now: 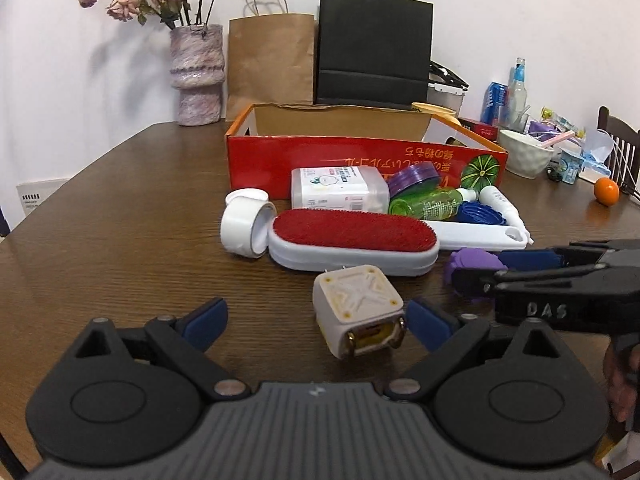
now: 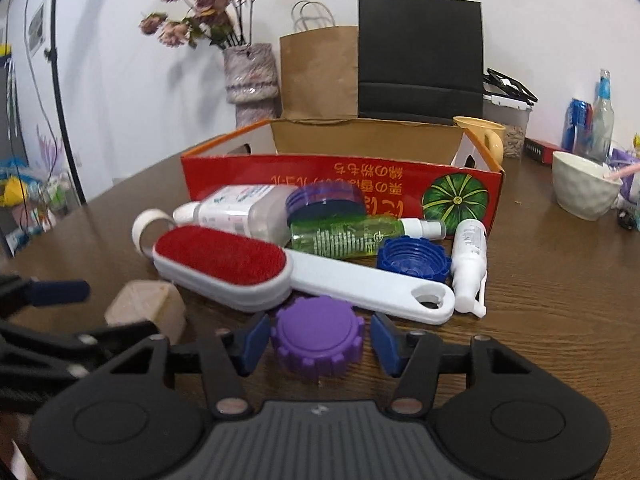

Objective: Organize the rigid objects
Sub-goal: 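Grasp the cream cube block with the left tool while the right tool grasps the purple gear cap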

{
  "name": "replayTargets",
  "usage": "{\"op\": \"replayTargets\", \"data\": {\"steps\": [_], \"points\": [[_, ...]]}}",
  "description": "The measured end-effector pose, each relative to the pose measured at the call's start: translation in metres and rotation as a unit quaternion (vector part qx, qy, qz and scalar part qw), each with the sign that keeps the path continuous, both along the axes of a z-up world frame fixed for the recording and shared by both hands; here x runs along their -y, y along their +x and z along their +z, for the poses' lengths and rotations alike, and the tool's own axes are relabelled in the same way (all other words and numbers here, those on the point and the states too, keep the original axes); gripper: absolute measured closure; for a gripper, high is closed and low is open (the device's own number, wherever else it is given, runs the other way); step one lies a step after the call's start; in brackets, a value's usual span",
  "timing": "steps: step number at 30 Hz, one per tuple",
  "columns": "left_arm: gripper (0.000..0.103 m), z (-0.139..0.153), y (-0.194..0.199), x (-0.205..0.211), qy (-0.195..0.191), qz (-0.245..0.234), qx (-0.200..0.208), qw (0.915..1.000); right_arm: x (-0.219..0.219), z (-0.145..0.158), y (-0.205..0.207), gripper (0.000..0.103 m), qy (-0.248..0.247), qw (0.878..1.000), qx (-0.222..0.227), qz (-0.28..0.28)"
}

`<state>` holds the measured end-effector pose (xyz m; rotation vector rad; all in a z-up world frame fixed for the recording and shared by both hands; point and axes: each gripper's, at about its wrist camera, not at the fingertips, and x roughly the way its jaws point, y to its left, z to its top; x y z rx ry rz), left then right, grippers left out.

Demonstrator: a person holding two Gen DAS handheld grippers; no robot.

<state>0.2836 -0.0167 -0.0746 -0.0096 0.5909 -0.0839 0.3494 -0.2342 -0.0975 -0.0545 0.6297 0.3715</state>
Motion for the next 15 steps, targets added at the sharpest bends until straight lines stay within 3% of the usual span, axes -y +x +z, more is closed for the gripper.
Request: {"op": "replayTargets", "data": {"steps": [3, 6, 7, 15], "points": [[0.021, -0.003, 0.009, 0.006, 0.004, -0.004, -0.005, 1.0000, 0.000, 0.001, 0.004, 0.047, 0.004, 1.000, -0.006, -0.003], [0.058, -0.007, 0.018, 0.012, -0.007, -0.004, -0.021, 0.9998, 0.001, 0.001, 0.007, 0.050, 0.007, 1.000, -0.012, -0.002], [0.063, -0.006, 0.018, 0.014, 0.005, 0.003, -0.020, 0.9998, 0.002, 0.001, 0.006, 0.050, 0.006, 1.000, -0.010, 0.000], [0.063, 0.002, -0.012, 0.010, -0.009, 0.010, -0.006, 0.9999, 0.018, 0.017, -0.032, 0.050, 0.022, 1.000, 0.017, -0.010]]}}
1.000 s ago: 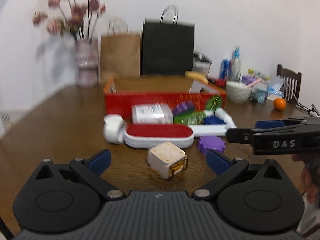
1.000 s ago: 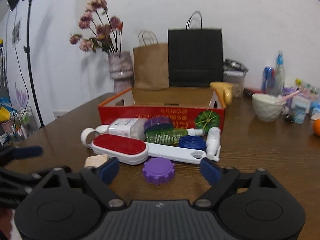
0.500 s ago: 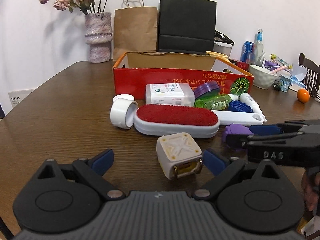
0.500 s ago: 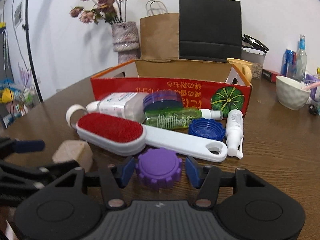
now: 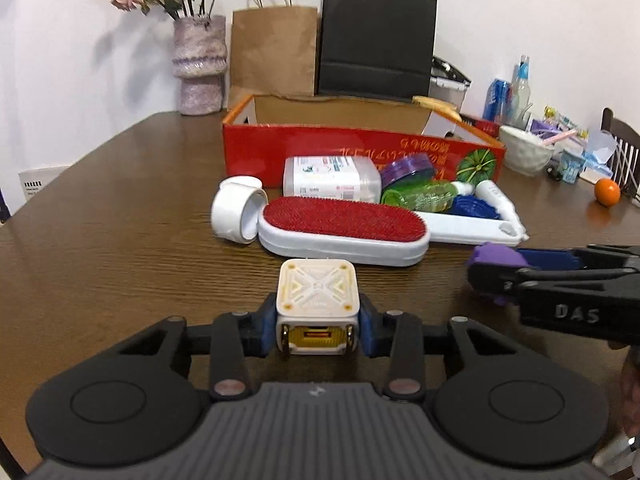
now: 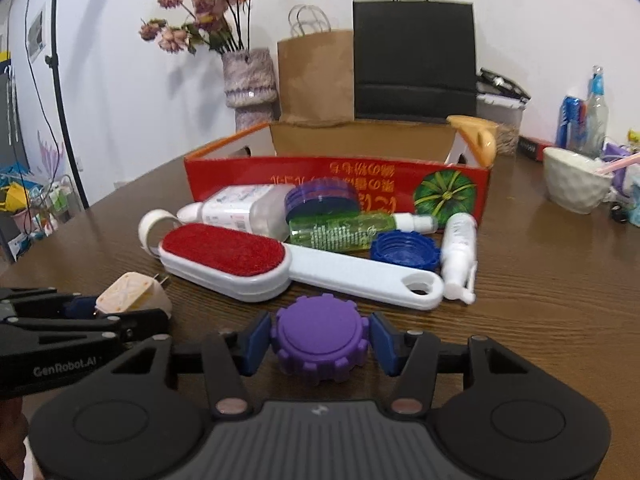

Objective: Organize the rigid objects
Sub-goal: 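Grasp the cream cube block with the left tool while the right tool grasps the purple gear cap, then carry both held items into the box and open both tools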

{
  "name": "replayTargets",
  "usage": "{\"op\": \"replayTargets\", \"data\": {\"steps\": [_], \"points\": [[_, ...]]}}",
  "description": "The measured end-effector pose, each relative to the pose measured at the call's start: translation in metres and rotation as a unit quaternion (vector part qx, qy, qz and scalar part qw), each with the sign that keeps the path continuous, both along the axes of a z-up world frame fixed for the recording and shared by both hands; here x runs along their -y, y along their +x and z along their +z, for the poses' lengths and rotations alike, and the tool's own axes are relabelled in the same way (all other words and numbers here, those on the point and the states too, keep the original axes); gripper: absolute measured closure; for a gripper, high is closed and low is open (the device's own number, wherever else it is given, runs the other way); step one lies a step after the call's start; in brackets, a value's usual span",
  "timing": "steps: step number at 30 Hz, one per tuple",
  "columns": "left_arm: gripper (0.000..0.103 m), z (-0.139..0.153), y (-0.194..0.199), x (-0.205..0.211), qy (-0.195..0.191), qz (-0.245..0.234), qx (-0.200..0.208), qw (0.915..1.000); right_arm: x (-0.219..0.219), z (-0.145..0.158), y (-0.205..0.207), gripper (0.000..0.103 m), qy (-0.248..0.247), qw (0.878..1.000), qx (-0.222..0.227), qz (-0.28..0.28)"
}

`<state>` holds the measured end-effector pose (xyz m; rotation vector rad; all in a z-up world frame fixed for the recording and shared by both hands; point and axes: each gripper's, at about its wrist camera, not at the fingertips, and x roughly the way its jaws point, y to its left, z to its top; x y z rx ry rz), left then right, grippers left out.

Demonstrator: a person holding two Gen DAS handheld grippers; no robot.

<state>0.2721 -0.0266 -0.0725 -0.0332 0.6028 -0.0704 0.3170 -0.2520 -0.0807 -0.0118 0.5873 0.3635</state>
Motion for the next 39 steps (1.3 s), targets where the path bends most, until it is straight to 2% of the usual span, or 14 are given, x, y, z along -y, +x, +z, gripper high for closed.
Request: {"op": "replayTargets", "data": {"steps": [3, 5, 9, 11, 15, 18, 20, 23, 27, 29, 35, 39], "points": [[0.063, 0.017, -0.036, -0.001, -0.011, -0.008, 0.032, 0.9994, 0.006, 0.018, -0.043, 0.050, -0.010, 0.999, 0.042, 0.003], [0.064, 0.027, -0.065, 0.001, 0.002, -0.002, 0.059, 0.9983, 0.013, 0.025, -0.078, 0.050, -0.018, 0.998, 0.064, 0.002], [0.064, 0.041, -0.109, 0.005, -0.008, 0.005, 0.080, 0.9968, 0.027, 0.029, -0.124, 0.050, -0.004, 0.998, 0.065, -0.007], [0.064, 0.044, -0.119, 0.007, -0.017, 0.000, 0.084, 0.9963, 0.030, 0.030, -0.131, 0.050, -0.001, 0.998, 0.067, -0.014], [0.064, 0.053, -0.129, 0.010, -0.005, -0.003, 0.107, 0.9942, 0.029, 0.034, -0.140, 0.050, 0.010, 0.997, 0.082, -0.005], [0.064, 0.064, -0.124, 0.006, -0.008, -0.002, 0.120, 0.9927, 0.029, 0.040, -0.137, 0.050, 0.019, 0.995, 0.093, -0.001], [0.063, 0.074, -0.115, 0.006, 0.010, -0.003, 0.142, 0.9898, 0.034, 0.053, -0.132, 0.050, 0.036, 0.993, 0.110, 0.008], [0.064, 0.095, -0.096, 0.003, 0.018, -0.009, 0.178, 0.9838, 0.041, 0.087, -0.117, 0.050, 0.055, 0.987, 0.146, 0.023], [0.063, 0.133, -0.054, -0.006, 0.002, -0.016, 0.194, 0.9808, 0.039, 0.134, -0.077, 0.050, 0.043, 0.982, 0.180, 0.035], [0.063, 0.154, -0.026, -0.013, -0.019, -0.025, 0.193, 0.9808, 0.037, 0.153, -0.047, 0.050, 0.048, 0.983, 0.170, 0.053], [0.064, 0.207, 0.066, -0.028, -0.021, -0.044, 0.132, 0.9900, 0.029, 0.209, 0.059, 0.050, 0.044, 0.990, 0.119, 0.067], [0.063, 0.223, 0.133, -0.035, 0.001, -0.052, 0.099, 0.9937, 0.028, 0.236, 0.134, 0.050, 0.051, 0.993, 0.078, 0.070]]}}
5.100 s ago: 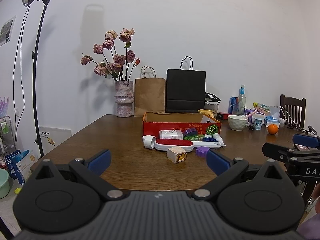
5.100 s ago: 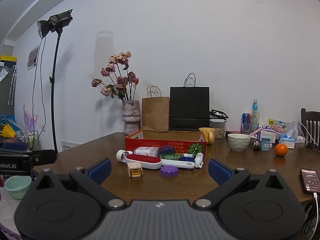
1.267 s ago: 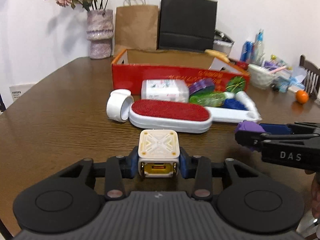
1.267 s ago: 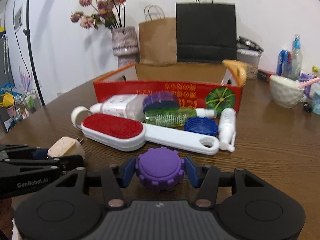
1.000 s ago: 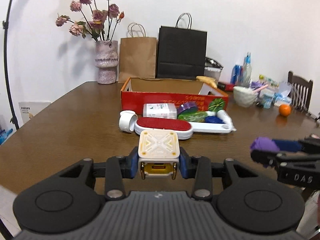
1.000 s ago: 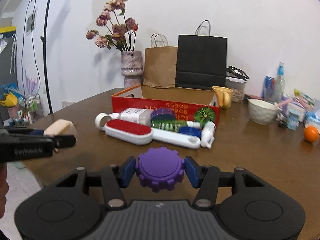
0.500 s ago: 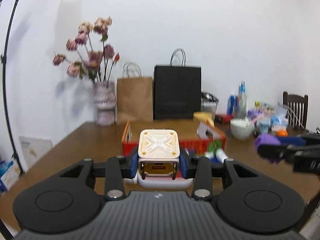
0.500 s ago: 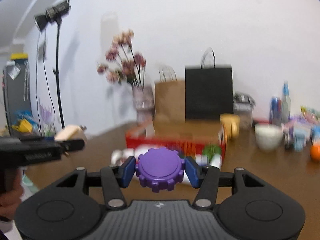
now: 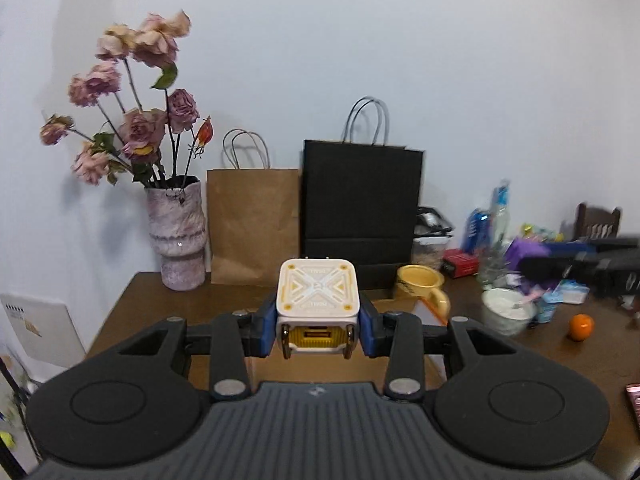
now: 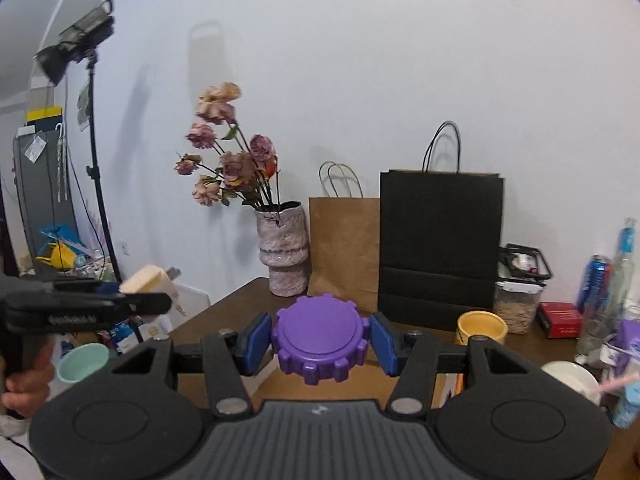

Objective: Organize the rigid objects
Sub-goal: 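Carry both held items into the box and open both tools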

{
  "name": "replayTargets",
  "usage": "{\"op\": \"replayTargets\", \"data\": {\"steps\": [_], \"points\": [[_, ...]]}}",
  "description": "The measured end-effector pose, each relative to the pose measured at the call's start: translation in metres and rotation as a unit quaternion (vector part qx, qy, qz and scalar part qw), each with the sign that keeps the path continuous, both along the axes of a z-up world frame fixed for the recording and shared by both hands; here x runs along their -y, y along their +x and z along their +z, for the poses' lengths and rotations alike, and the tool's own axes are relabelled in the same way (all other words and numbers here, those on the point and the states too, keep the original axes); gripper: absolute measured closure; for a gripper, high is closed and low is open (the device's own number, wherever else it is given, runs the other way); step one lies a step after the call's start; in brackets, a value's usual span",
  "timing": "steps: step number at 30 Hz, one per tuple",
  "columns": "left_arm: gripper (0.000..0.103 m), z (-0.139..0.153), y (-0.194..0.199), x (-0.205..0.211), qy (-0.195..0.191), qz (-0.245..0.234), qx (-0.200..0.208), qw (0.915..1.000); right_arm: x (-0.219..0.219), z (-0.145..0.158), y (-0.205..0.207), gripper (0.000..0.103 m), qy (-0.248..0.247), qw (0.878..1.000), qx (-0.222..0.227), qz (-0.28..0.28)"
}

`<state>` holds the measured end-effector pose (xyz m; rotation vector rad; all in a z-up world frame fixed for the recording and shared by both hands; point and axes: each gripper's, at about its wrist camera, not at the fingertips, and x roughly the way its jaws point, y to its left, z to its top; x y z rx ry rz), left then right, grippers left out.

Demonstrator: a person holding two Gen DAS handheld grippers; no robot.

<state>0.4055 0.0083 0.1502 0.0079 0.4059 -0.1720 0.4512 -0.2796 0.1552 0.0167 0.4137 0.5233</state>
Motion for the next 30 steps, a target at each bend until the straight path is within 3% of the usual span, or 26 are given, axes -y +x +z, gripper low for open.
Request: {"op": "replayTargets", "data": {"steps": [3, 7, 11, 14, 17, 20, 22, 23, 24, 26, 30], "points": [[0.063, -0.008, 0.062, -0.006, -0.003, 0.008, -0.047, 0.9989, -0.004, 0.000, 0.055, 0.050, -0.007, 0.999, -0.037, -0.011], [0.063, -0.044, 0.142, -0.005, -0.004, 0.031, -0.099, 0.9945, -0.015, -0.029, 0.134, 0.050, -0.039, 0.994, -0.091, -0.049], [0.063, -0.104, 0.214, -0.002, 0.009, 0.033, -0.180, 0.9830, -0.029, -0.093, 0.209, 0.050, -0.089, 0.977, -0.174, -0.085], [0.063, -0.145, 0.250, -0.001, 0.012, 0.046, -0.219, 0.9746, -0.039, -0.149, 0.249, 0.050, -0.129, 0.961, -0.220, -0.105], [0.063, -0.176, 0.269, 0.000, 0.022, 0.052, -0.252, 0.9662, -0.044, -0.188, 0.265, 0.050, -0.153, 0.951, -0.244, -0.109], [0.063, -0.184, 0.271, 0.003, 0.036, 0.058, -0.233, 0.9702, -0.049, -0.210, 0.273, 0.050, -0.181, 0.945, -0.247, -0.110], [0.047, -0.185, 0.271, 0.004, 0.036, 0.045, -0.231, 0.9712, -0.054, -0.216, 0.273, 0.050, -0.205, 0.945, -0.231, -0.107], [0.043, -0.185, 0.271, 0.004, 0.034, 0.038, -0.229, 0.9721, -0.056, -0.218, 0.273, 0.049, -0.212, 0.945, -0.226, -0.107], [0.038, -0.184, 0.270, 0.007, 0.036, 0.039, -0.228, 0.9722, -0.057, -0.218, 0.274, 0.043, -0.216, 0.945, -0.222, -0.107], [0.038, -0.180, 0.269, 0.006, 0.035, 0.053, -0.229, 0.9713, -0.058, -0.216, 0.273, 0.027, -0.216, 0.945, -0.219, -0.108], [0.031, -0.150, 0.254, -0.003, 0.015, 0.064, -0.231, 0.9707, -0.049, -0.189, 0.260, 0.024, -0.204, 0.950, -0.212, -0.108]]}}
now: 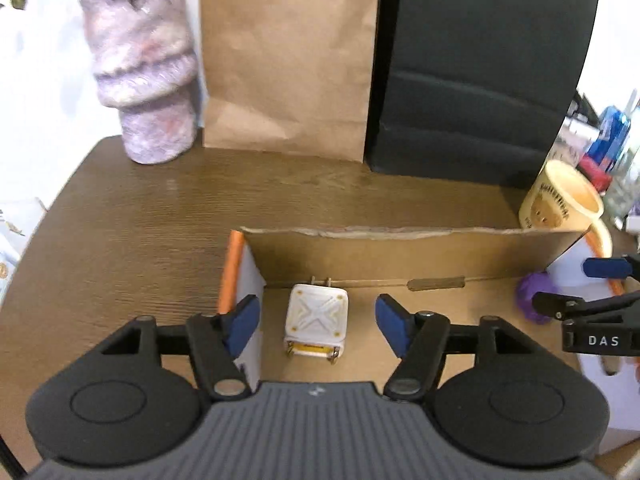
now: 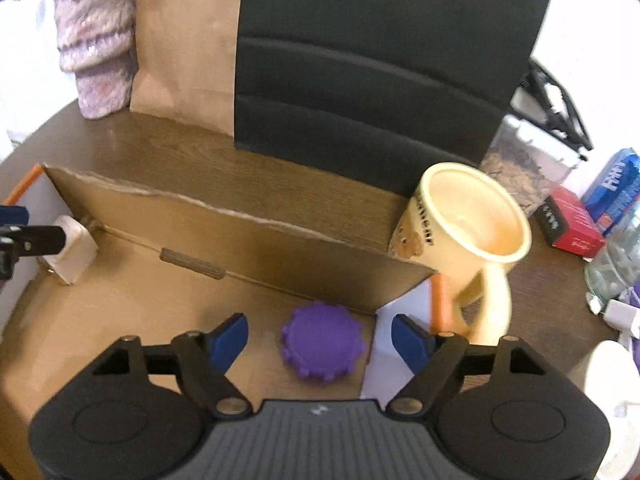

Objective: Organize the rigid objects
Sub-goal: 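Carry both held items into the box and open both tools, then withdraw both tools from the box back toward the remaining items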

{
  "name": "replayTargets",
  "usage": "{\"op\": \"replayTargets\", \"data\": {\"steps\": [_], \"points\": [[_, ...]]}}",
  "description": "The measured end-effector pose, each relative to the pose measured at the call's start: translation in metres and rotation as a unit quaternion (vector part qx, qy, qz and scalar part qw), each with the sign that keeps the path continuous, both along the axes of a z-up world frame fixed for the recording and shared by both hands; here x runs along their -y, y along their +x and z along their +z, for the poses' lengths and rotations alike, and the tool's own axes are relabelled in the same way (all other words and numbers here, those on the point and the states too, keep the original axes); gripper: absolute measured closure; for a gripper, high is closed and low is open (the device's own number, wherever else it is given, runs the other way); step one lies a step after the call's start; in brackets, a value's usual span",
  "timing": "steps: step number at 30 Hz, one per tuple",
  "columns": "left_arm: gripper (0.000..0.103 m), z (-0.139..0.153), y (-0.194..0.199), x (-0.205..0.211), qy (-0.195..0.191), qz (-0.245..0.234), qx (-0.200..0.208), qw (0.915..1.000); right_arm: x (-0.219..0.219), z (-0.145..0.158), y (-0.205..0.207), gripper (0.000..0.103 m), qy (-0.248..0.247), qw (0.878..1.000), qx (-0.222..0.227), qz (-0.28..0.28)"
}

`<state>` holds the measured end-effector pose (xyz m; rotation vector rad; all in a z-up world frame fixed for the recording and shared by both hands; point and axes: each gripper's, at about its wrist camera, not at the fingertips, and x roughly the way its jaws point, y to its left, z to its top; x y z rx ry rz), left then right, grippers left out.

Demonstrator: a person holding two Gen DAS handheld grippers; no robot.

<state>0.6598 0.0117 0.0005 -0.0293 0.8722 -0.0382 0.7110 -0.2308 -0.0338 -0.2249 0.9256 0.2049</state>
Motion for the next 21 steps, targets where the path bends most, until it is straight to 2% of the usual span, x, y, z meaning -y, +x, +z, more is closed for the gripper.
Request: {"op": "replayTargets", "data": {"steps": [4, 6, 7, 9, 14, 21], "points": [[0.012, 0.047, -0.033, -0.008, 0.011, 0.008, 0.025, 0.9996, 0.016, 0.052, -0.034, 0.020, 0.034, 0.999, 0.022, -0.002], [0.009, 0.069, -0.064, -0.014, 0.018, 0.027, 0.061, 0.9976, 0.026, 0.078, -0.062, 0.013, 0.053, 0.998, 0.047, 0.001], [0.003, 0.079, -0.084, -0.017, 0.023, 0.031, 0.083, 0.9958, 0.030, 0.090, -0.079, 0.013, 0.061, 0.996, 0.061, 0.005], [0.003, 0.096, -0.120, -0.021, 0.029, 0.026, 0.114, 0.9927, 0.038, 0.107, -0.112, 0.012, 0.074, 0.994, 0.077, 0.014], [0.003, 0.119, -0.190, -0.019, 0.027, 0.027, 0.145, 0.9887, 0.045, 0.128, -0.176, 0.012, 0.085, 0.992, 0.095, 0.014], [0.000, 0.113, -0.286, -0.008, 0.021, 0.026, 0.197, 0.9799, 0.041, 0.125, -0.272, 0.012, 0.108, 0.979, 0.169, 0.031]]}}
